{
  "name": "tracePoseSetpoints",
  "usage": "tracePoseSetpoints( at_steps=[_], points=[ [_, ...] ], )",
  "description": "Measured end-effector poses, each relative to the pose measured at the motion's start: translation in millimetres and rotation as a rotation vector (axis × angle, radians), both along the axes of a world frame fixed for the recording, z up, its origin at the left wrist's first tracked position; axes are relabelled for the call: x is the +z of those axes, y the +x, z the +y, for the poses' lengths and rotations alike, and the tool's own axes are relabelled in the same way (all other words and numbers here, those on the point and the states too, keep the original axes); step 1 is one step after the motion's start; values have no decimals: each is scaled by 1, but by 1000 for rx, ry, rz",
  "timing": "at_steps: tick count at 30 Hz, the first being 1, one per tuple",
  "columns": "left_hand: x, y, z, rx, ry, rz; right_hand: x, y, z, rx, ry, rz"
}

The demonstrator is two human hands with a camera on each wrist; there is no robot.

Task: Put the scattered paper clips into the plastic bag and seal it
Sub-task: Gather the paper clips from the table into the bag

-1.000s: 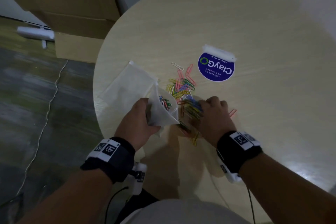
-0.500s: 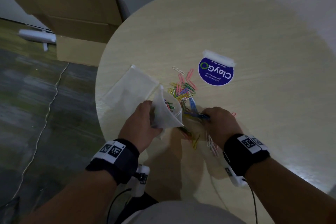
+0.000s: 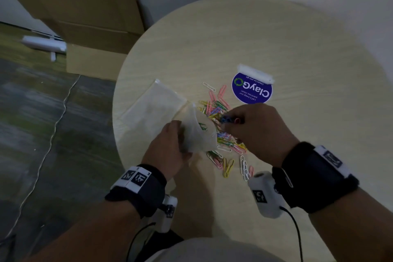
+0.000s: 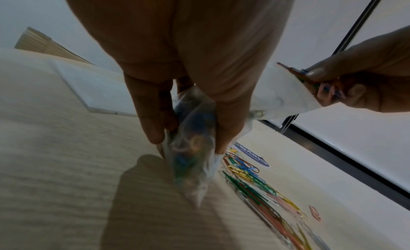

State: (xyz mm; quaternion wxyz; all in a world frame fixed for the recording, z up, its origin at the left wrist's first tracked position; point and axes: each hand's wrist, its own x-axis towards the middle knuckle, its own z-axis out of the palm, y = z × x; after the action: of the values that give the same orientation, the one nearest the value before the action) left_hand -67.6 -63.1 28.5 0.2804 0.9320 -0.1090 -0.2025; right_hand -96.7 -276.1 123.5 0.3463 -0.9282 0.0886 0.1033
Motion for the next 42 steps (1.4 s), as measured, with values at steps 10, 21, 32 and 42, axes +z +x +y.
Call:
tracePoseSetpoints(
  at_steps=[10, 21, 32, 42],
  points=[
    [-10, 2, -5, -25, -20, -37, -8, 28, 32, 196, -111, 9],
    [-14, 2, 13, 21, -119, 43, -52, -40, -41, -44, -226, 282],
    [-17, 1, 19, 30, -120, 54, -102, -52, -11, 9, -215, 193],
    [-18, 0, 20, 40, -125, 50, -112, -44, -41, -371, -235, 178]
  ],
)
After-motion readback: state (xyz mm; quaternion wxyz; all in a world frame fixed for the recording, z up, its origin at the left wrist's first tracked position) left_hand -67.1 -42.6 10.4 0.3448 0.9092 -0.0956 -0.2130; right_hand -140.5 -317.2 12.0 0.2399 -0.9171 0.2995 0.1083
